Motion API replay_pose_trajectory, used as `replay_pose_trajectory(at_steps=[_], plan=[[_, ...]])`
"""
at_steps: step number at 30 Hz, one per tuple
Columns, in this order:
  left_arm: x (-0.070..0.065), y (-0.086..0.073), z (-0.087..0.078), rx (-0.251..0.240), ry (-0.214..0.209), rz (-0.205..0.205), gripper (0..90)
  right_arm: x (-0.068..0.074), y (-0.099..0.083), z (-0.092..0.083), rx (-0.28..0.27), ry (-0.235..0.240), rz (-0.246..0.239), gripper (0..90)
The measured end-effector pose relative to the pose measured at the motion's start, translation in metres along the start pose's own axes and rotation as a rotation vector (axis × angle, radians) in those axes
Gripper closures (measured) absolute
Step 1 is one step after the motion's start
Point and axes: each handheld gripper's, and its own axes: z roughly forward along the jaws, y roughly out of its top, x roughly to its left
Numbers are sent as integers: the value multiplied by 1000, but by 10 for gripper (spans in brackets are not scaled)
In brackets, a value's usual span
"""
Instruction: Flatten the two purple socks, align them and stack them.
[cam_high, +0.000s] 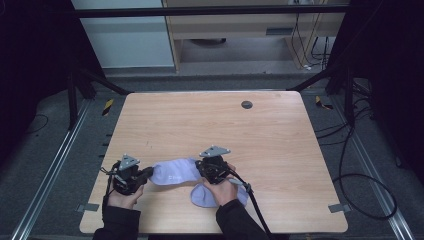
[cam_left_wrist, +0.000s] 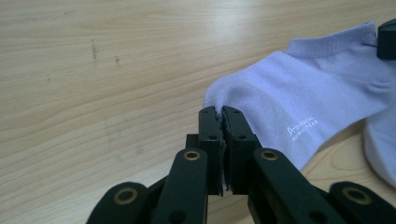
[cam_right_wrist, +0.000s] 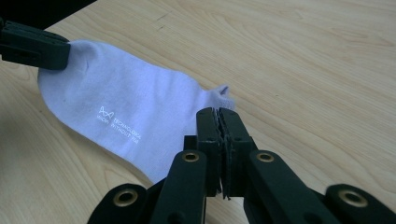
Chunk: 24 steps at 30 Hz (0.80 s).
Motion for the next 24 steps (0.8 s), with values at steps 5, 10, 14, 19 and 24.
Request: replay_pose_trajectory(at_steps=[5, 10, 14, 19, 24], plan=[[-13, 6, 1, -6, -22, 13, 870, -10, -3, -22, -14, -5, -8, 883], [-31, 10, 5, 9, -52, 43, 870, -20, -7, -40, -23, -12, 4, 884], [-46, 15, 5, 4, -77, 62, 869, -25, -11, -55, -17, -11, -1, 883], [-62, 17, 6, 16, -107, 90, 869, -29, -17, -77, -28, -6, -3, 883], [-74, 20, 8, 20, -133, 113, 869, -34, -23, -94, -24, -19, -17, 882]])
